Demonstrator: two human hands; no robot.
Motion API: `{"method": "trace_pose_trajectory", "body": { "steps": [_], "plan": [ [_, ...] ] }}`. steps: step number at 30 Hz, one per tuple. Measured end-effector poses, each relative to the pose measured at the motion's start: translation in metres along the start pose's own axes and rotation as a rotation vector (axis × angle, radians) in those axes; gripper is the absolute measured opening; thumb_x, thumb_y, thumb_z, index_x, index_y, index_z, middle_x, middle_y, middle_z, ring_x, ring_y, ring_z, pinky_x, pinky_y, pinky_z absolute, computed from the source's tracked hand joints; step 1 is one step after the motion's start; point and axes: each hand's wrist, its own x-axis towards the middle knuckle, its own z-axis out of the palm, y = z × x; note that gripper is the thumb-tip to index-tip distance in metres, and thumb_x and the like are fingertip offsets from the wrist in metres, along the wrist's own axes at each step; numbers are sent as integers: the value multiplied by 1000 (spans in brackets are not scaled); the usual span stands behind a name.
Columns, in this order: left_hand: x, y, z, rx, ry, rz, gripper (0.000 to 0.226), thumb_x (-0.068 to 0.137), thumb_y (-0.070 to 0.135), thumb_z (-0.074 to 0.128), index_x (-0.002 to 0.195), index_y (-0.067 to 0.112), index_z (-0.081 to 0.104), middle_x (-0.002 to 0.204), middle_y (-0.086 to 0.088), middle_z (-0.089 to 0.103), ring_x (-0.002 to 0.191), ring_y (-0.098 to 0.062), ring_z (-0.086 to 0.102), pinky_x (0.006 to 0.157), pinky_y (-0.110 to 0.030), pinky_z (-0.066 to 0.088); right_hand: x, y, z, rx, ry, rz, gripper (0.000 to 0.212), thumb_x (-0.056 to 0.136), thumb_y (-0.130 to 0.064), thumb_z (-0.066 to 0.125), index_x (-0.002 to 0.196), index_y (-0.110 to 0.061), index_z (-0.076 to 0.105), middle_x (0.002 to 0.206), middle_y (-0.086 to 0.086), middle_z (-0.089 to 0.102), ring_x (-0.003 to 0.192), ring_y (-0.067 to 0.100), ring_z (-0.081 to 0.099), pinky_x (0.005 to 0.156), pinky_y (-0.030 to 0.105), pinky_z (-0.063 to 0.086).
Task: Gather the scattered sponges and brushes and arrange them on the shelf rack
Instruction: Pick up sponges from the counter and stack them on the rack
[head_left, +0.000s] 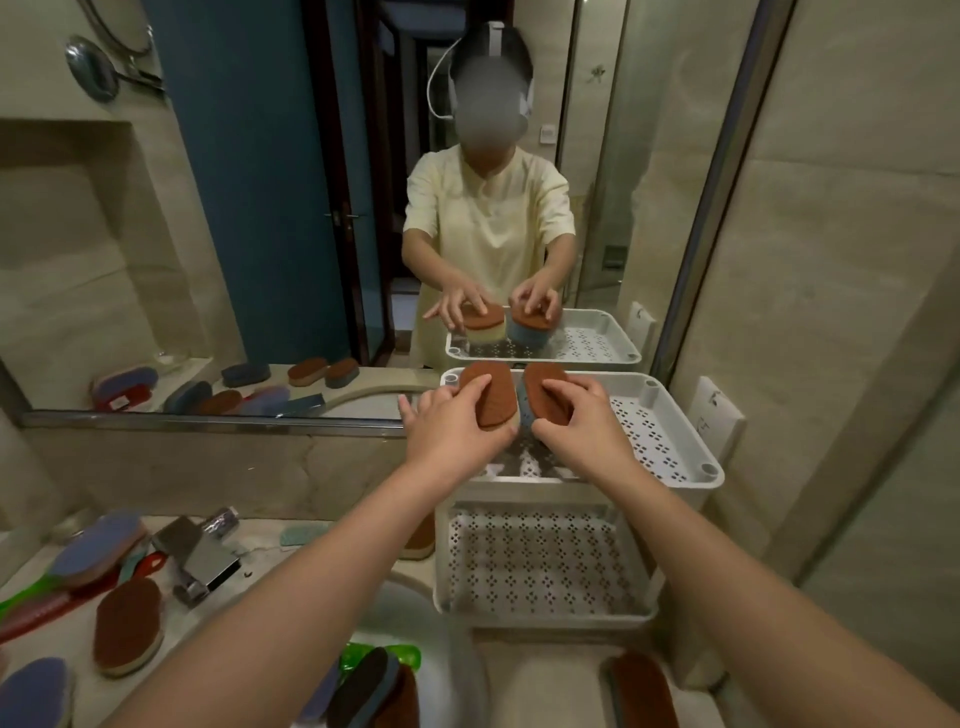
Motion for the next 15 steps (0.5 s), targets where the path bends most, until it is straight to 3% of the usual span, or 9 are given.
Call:
{"method": "trace_pose_trajectory", "body": {
  "steps": [4,11,15],
  "plan": [
    [12,-1,6,98,-7,11,76,78,72,48,145,39,32,141,-6,46,136,-27,31,117,-55,-1,16,5,7,-42,-70,-16,63,78,-29,66,139,-22,50,145,-1,33,120,15,49,99,27,40],
    [15,-6,13,183,-42,14,69,83,59,54,145,34,35,152,-5,23,142,-27,15,118,-51,9,20,8,14,-99,-200,-56,61,84,-22,59,142,-20,44,150,2,27,121,20,51,102,30,42],
    [16,-8,17,188,-56,-21,72,87,51,57,149,32,25,150,-4,27,135,-26,28,111,-45,31,19,6,14,-182,-172,-25,61,85,-13,53,144,-21,41,146,1,27,114,24,55,92,36,51]
  ]
}}
